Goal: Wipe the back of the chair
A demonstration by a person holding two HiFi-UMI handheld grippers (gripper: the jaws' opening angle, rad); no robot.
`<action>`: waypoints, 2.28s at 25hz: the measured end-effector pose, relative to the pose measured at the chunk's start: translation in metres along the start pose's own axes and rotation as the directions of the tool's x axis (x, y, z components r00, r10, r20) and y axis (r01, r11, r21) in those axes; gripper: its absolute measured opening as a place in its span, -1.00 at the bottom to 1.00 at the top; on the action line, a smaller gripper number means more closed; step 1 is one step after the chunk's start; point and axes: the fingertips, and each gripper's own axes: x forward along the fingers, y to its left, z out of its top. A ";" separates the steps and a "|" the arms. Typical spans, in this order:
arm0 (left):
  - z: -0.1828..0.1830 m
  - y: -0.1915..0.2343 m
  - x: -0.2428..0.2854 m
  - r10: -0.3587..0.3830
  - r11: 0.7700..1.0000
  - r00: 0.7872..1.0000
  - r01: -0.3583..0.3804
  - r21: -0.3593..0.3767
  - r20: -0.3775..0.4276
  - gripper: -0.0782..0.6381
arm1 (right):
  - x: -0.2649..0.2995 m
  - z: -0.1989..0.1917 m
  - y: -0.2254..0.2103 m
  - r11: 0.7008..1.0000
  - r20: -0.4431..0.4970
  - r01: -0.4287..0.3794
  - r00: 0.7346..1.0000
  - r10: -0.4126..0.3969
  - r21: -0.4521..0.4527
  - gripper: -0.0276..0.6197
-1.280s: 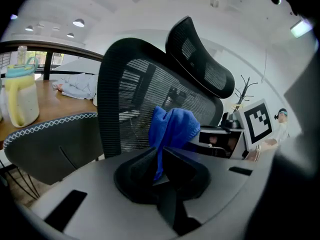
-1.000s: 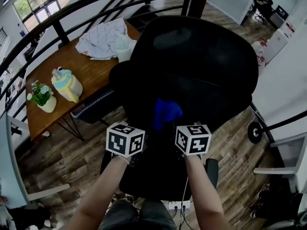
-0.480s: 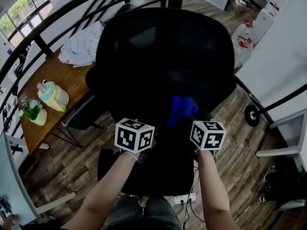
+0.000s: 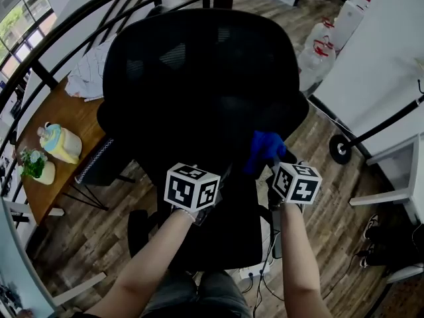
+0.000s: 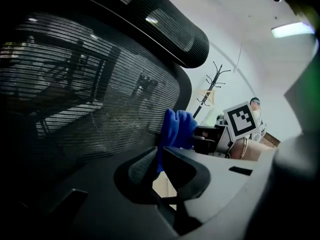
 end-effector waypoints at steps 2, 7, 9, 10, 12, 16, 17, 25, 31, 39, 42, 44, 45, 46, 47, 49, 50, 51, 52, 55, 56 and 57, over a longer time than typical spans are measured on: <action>0.001 -0.002 0.003 -0.004 1.000 1.000 0.004 0.003 -0.003 -0.67 | -0.003 0.000 -0.009 1.000 -0.002 0.019 1.000 -0.019 0.007 -0.65; 0.000 -0.005 0.003 -0.011 1.000 1.000 0.011 -0.004 -0.002 -0.67 | -0.011 0.000 -0.029 0.998 -0.002 0.063 0.998 -0.063 0.027 -0.65; -0.004 -0.006 0.000 -0.012 1.000 1.000 0.012 -0.011 -0.003 -0.67 | -0.016 0.000 -0.037 0.997 -0.001 0.076 0.997 -0.076 0.032 -0.65; -0.007 -0.005 -0.001 -0.010 1.000 1.000 0.010 -0.014 -0.004 -0.67 | -0.019 0.000 -0.040 0.996 0.000 0.083 0.997 -0.083 0.033 -0.65; -0.013 -0.003 -0.006 -0.004 1.000 1.000 0.004 -0.020 -0.011 -0.67 | -0.025 0.001 -0.043 0.995 0.007 0.092 0.996 -0.093 0.039 -0.65; -0.026 0.002 -0.020 0.013 0.999 1.000 -0.014 -0.039 -0.015 -0.67 | -0.046 -0.002 -0.033 0.996 0.038 0.069 0.997 -0.071 0.053 -0.65; -0.029 0.004 -0.025 0.020 0.999 1.000 -0.020 -0.043 -0.016 -0.67 | -0.050 -0.004 -0.028 0.997 0.045 0.059 0.997 -0.061 0.049 -0.65; -0.056 0.039 -0.078 0.111 0.988 0.994 -0.111 -0.106 -0.007 -0.67 | -0.057 -0.034 0.058 0.995 0.032 -0.098 0.995 0.097 0.033 -0.65; -0.073 0.063 -0.121 0.176 0.974 0.984 -0.172 -0.147 0.009 -0.67 | -0.039 -0.059 0.139 0.968 -0.012 -0.250 0.968 0.250 0.004 -0.65; -0.103 0.103 -0.184 0.297 0.930 0.955 -0.285 -0.231 0.018 -0.67 | -0.011 -0.091 0.257 0.879 -0.103 -0.476 0.876 0.471 -0.021 -0.66; -0.111 0.116 -0.202 0.340 0.910 0.940 -0.324 -0.259 0.019 -0.67 | -0.003 -0.101 0.297 0.831 -0.139 -0.555 0.827 0.545 -0.042 -0.66; -0.114 0.123 -0.211 0.360 0.900 0.933 -0.342 -0.269 0.020 -0.67 | 0.004 -0.107 0.319 0.805 -0.163 -0.591 0.801 0.576 -0.058 -0.66; -0.115 0.127 -0.214 0.369 0.896 0.929 -0.350 -0.272 0.019 -0.67 | 0.009 -0.109 0.327 0.795 -0.173 -0.604 0.791 0.587 -0.062 -0.66; -0.116 0.131 -0.216 0.377 0.892 0.926 -0.358 -0.274 0.018 -0.67 | 0.014 -0.110 0.335 0.786 -0.183 -0.615 0.781 0.597 -0.064 -0.66; -0.116 0.135 -0.218 0.386 0.889 0.922 -0.367 -0.275 0.016 -0.67 | 0.019 -0.111 0.341 0.776 -0.192 -0.627 0.771 0.607 -0.066 -0.66; -0.118 0.141 -0.220 0.402 0.881 0.916 -0.383 -0.276 0.011 -0.67 | 0.029 -0.113 0.350 0.754 -0.213 -0.653 0.748 0.628 -0.070 -0.66; -0.119 0.143 -0.220 0.407 0.878 0.913 -0.388 -0.279 0.009 -0.67 | 0.034 -0.115 0.353 0.741 -0.228 -0.668 0.733 0.640 -0.070 -0.66; -0.120 0.146 -0.220 0.411 0.875 0.912 -0.392 -0.283 0.008 -0.67 | 0.038 -0.117 0.355 0.728 -0.246 -0.683 0.718 0.651 -0.068 -0.66; -0.120 0.148 -0.218 0.413 0.873 0.911 -0.394 -0.287 0.006 -0.67 | 0.043 -0.120 0.356 0.720 -0.265 -0.691 0.708 0.655 -0.067 -0.66; -0.118 0.150 -0.209 0.407 0.875 0.914 -0.389 -0.287 0.001 -0.67 | 0.057 -0.128 0.344 0.743 -0.302 -0.665 0.725 0.619 -0.072 -0.66; -0.117 0.149 -0.205 0.401 0.878 0.916 -0.385 -0.285 0.000 -0.67 | 0.062 -0.129 0.337 0.760 -0.304 -0.645 0.740 0.600 -0.072 -0.66; -0.115 0.149 -0.201 0.396 0.880 0.918 -0.380 -0.284 -0.001 -0.67 | 0.066 -0.129 0.329 0.778 -0.301 -0.624 0.757 0.580 -0.069 -0.66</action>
